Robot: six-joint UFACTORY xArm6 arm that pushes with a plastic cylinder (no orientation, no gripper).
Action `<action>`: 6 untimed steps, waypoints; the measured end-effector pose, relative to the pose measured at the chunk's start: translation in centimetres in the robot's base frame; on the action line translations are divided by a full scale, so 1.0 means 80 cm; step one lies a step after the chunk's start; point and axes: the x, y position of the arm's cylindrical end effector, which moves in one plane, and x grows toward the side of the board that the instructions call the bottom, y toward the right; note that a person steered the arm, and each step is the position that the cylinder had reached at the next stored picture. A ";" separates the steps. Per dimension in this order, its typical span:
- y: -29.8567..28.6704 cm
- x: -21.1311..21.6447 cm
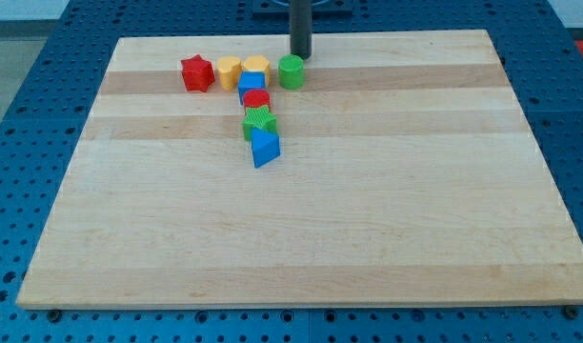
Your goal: Push the green circle towards the center of the board
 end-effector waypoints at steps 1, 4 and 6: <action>-0.023 0.000; -0.025 0.092; -0.025 0.117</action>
